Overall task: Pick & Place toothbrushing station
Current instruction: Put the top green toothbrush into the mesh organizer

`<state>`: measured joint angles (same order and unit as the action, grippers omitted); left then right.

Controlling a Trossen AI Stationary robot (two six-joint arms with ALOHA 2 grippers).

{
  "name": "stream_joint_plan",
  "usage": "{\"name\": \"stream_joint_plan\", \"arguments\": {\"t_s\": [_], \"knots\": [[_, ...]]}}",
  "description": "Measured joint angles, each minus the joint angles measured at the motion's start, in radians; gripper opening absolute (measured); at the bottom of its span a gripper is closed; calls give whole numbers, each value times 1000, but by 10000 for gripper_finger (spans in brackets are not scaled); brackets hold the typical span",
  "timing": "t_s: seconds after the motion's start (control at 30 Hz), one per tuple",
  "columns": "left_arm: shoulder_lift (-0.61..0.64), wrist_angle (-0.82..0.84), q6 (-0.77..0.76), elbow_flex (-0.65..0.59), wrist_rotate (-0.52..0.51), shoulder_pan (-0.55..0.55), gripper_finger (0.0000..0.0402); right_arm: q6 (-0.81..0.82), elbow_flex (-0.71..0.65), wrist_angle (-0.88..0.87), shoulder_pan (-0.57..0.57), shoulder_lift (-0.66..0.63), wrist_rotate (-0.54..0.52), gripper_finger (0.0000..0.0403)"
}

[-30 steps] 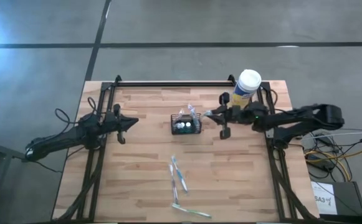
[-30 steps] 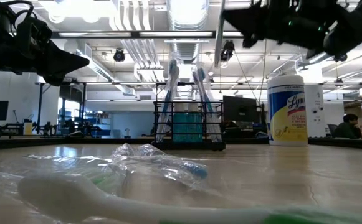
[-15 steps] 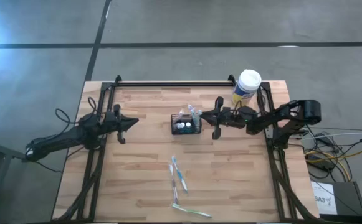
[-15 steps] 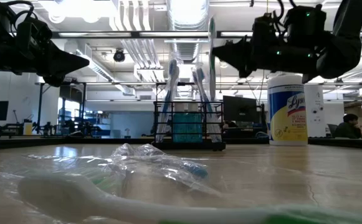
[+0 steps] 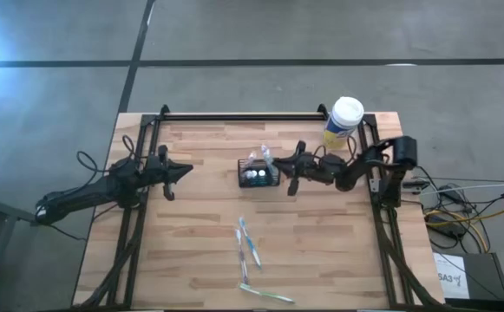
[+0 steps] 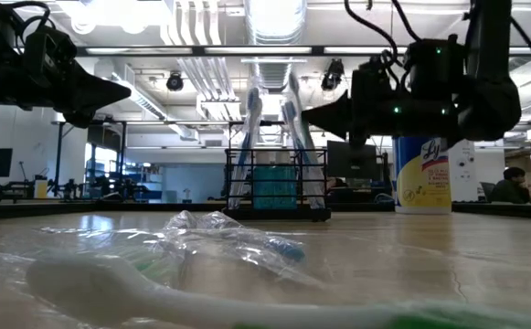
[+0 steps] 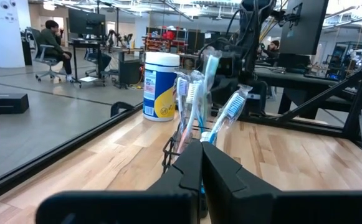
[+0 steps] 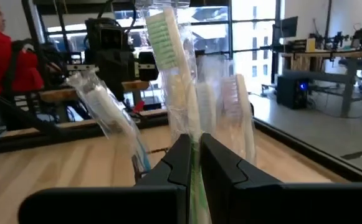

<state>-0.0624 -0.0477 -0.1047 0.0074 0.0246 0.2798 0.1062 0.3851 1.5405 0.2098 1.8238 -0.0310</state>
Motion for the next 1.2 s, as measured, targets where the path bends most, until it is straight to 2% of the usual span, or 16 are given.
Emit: {"name": "stream_joint_plan", "arguments": {"t_s": [0.3, 0.63, 0.77, 0.93, 1.2], "knots": [[0, 4, -1, -1, 0, 0, 13, -1, 10, 36, -29, 110, -75, 18], [0, 4, -1, -2, 0, 0, 10, -26, 2, 2, -41, 54, -76, 22], [0, 4, 0, -2, 0, 0, 12, 14, -3, -48, -44, 17, -74, 48], [0, 4, -1, -2, 0, 0, 10, 68, -3, -157, -46, -53, -75, 97], [0, 4, -2, -2, 0, 0, 11, 32, -3, -246, -52, -208, -78, 158]]}}
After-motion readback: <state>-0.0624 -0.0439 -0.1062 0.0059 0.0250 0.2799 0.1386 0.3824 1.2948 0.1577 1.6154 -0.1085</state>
